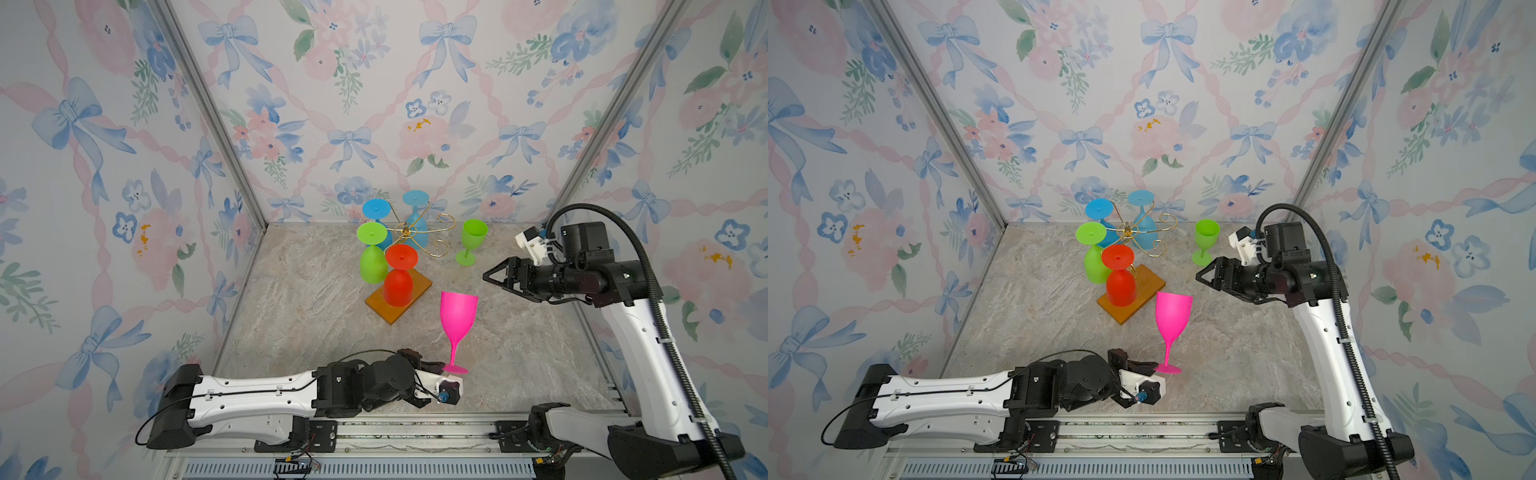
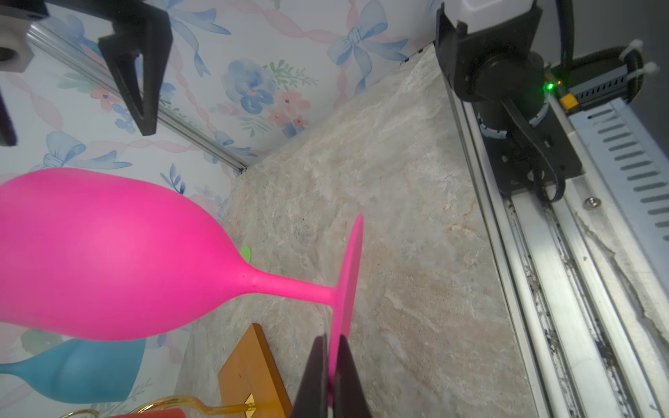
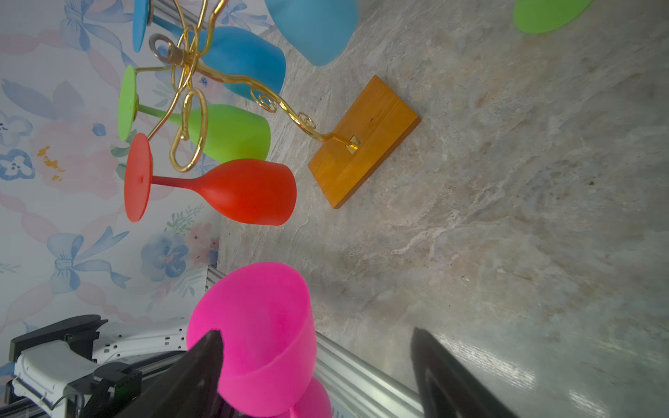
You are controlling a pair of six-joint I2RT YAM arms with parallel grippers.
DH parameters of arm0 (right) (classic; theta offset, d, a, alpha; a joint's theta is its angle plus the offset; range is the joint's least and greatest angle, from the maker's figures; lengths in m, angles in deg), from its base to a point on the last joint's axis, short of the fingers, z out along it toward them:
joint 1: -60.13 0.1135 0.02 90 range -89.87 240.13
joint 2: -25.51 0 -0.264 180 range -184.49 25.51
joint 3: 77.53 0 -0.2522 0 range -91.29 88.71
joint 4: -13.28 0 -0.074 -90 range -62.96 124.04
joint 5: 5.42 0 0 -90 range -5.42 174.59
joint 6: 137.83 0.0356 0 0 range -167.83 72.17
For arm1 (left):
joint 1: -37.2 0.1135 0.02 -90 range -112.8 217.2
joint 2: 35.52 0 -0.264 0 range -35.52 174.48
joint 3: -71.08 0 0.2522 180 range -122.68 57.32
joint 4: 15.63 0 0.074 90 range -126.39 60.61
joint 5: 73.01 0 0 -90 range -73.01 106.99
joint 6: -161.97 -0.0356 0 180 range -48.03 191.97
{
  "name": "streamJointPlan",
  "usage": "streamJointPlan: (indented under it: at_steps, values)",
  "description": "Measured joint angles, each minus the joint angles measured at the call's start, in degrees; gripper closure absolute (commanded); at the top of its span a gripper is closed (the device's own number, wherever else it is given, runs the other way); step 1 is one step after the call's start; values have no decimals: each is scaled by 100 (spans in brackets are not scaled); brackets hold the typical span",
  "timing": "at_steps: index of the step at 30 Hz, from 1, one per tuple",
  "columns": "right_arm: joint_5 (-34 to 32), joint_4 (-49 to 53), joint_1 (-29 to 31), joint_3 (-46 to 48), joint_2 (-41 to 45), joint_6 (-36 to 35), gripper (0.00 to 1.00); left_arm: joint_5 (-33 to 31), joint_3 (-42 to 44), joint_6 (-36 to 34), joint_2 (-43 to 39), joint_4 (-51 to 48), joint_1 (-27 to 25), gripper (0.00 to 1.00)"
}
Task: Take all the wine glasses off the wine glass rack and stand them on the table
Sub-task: 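Tilt the glass upright with the left gripper while the right reaches toward its bowl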
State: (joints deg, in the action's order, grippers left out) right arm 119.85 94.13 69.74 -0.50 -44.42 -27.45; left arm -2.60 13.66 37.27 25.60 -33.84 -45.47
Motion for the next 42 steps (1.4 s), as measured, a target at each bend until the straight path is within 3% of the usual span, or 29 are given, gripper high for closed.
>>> streamJointPlan:
  at_steps: [9,19,32,42]
  values:
    - [-452,310,660,-2,-177,-188,20,-1165,345,-1172,452,61,-245,100]
    - [-894,345,1276,-2,-389,-247,22,-2267,1799,-2647,337,1589,-249,100]
    - [-1152,96,1934,122,-632,-131,29,-2741,2699,-3864,-258,3139,-249,100]
    - [-997,-374,2299,125,-848,68,43,-2822,3237,-4531,-531,3718,-249,100]
